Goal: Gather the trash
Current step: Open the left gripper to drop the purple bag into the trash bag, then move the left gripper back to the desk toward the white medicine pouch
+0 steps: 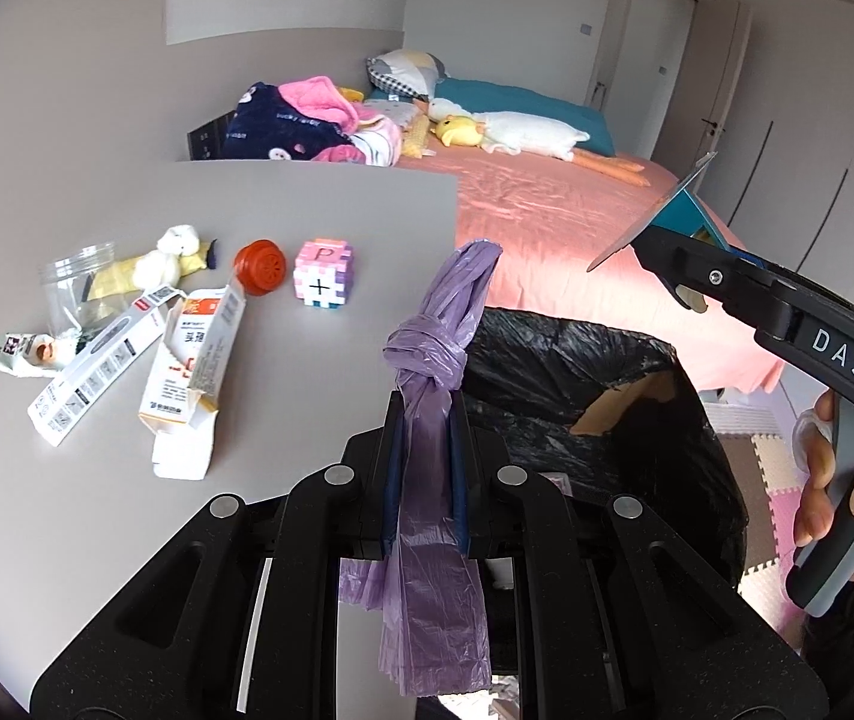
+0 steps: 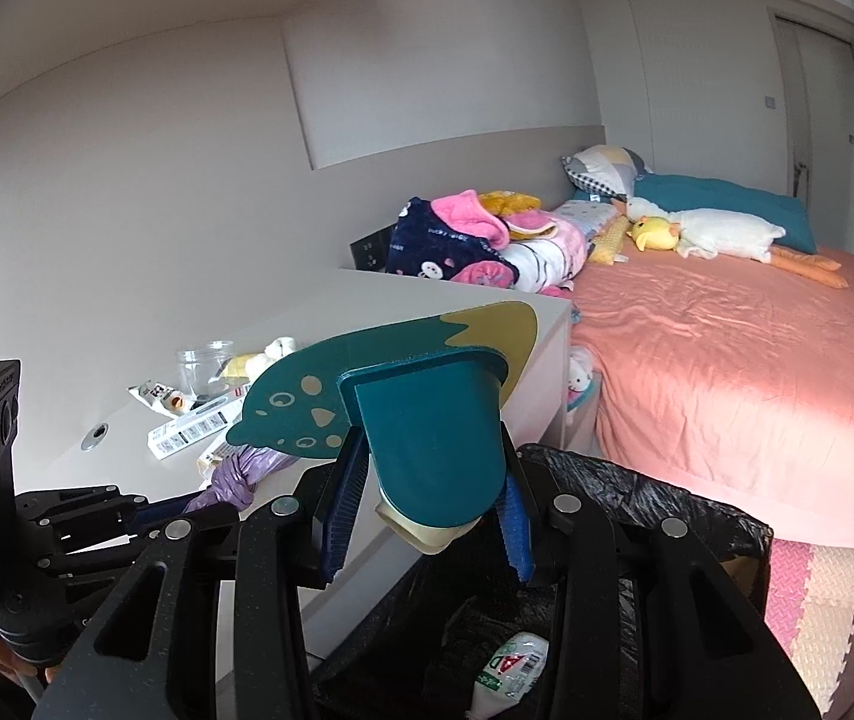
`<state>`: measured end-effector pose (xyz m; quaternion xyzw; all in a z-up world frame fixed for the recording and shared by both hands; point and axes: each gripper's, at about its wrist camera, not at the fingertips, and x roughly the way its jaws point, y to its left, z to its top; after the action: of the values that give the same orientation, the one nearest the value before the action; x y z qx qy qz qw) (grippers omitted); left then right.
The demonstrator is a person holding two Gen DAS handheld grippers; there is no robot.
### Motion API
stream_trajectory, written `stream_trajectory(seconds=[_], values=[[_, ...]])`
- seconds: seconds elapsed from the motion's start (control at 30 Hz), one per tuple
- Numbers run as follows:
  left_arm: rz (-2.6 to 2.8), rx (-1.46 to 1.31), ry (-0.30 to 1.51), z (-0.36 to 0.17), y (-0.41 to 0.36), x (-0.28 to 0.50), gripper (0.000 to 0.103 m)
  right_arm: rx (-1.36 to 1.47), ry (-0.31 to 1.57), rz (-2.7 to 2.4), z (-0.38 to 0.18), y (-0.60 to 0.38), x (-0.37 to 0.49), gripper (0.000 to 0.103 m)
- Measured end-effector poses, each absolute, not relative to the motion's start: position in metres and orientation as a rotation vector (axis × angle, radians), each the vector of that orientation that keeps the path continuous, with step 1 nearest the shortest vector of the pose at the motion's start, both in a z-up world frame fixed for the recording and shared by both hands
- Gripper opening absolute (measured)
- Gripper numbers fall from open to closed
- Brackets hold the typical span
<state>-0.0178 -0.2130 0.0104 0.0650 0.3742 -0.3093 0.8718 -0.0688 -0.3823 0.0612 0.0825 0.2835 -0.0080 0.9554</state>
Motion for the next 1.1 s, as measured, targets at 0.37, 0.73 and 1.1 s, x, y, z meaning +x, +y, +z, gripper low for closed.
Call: stream_trajectory(seconds=[0.37, 0.73, 1.1], values=[[-0.844, 0.165, 0.869, 0.000, -0.266, -0.030, 0.021, 0.243, 0.616, -0.137, 0.056, -0.428, -0.091, 0.052], [-0.779, 0.212, 0.836, -0.005, -0.263, -0.032, 0.096, 0.264, 0.563, -0.224, 0.054, -0.443, -0.100, 0.090], [-0.703, 0.152, 0.859, -0.012, -0.227, -0.008, 0.096, 0.249, 0.589, -0.177, 0.047, -0.418, -0.077, 0.090]])
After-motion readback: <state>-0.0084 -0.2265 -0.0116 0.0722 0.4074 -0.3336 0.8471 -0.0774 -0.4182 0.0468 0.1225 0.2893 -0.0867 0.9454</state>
